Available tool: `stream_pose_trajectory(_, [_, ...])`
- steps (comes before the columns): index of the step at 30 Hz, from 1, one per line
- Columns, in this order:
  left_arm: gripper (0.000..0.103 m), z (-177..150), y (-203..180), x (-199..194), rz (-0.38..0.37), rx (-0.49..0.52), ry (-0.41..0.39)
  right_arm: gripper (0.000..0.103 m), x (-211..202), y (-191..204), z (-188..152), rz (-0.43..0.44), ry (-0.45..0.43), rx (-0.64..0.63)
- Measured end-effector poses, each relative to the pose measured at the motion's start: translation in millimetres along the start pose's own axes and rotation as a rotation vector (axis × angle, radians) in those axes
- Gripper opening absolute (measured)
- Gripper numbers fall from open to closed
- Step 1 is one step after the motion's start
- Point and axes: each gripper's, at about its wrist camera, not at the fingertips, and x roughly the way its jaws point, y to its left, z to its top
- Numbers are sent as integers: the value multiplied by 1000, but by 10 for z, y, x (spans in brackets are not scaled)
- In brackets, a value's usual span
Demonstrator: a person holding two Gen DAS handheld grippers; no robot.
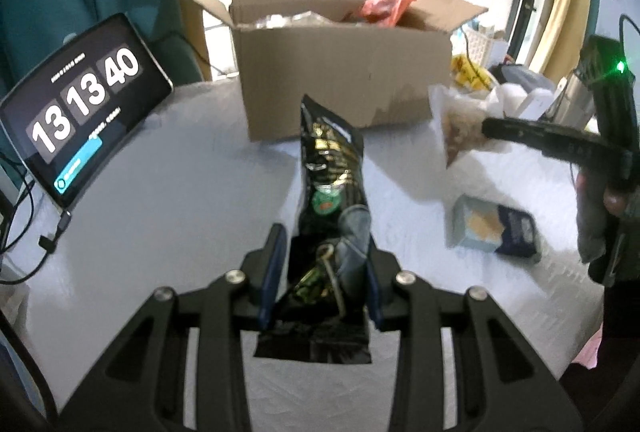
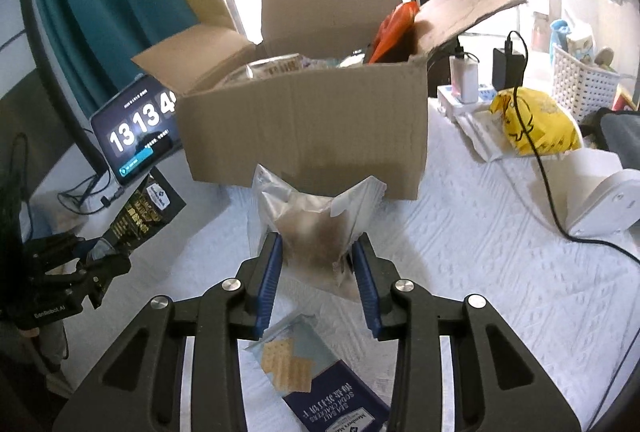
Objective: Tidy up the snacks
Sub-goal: 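Lift the black-gold bag and clear nut pouch and carry them toward the box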
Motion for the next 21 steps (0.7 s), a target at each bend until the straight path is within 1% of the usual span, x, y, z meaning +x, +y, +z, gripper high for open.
stream_pose_trajectory(2, [36, 56, -21, -45, -5, -5, -18, 36, -50, -9, 19, 1, -9, -3])
stream_pose_trajectory(3, [36, 86, -31, -64, -5, -6, -26, 31, -75, -19, 37, 3, -14, -4])
stream_pose_trajectory(4, [36, 112, -35, -83, -6, -7, -31, 22, -97, -26, 54, 5, -19, -3])
stream_pose_trajectory(5, [36, 142, -47, -99, -8, -8, -38, 21, -121, -31, 70, 3, -26, -3])
stream_pose_trajectory(8, [36, 221, -69, -129, -5, -4, -55, 21, -170, -63, 130, -11, -41, -19])
stream_pose_trajectory(11, [36, 269, -79, -125, -7, -3, -60, 21, -119, -128, 147, -13, -27, -3])
stream_pose_trajectory(13, [36, 281, -87, -128, -10, -2, -63, 21, -49, -177, 121, -30, -8, 12])
stream_pose_trajectory(14, [36, 279, -89, -127, -13, -2, -64, 23, 0, -201, 101, -42, 8, 21])
stream_pose_trajectory(15, [36, 271, -89, -119, -16, -2, -62, 35, 70, -252, 65, -60, 30, 42])
stream_pose_trajectory(16, [36, 261, -82, -108, -19, -3, -59, 52, 111, -274, 45, -66, 40, 57])
stream_pose_trajectory(18, [36, 230, -62, -77, -21, -10, -49, 68, 196, -331, -23, -62, 65, 81])
stream_pose_trajectory(20, [36, 205, -39, -47, -23, -17, -40, 70, 265, -348, -68, -60, 90, 80])
stream_pose_trajectory(21, [36, 199, -33, -34, -24, -20, -37, 75, 320, -348, -104, -58, 112, 76])
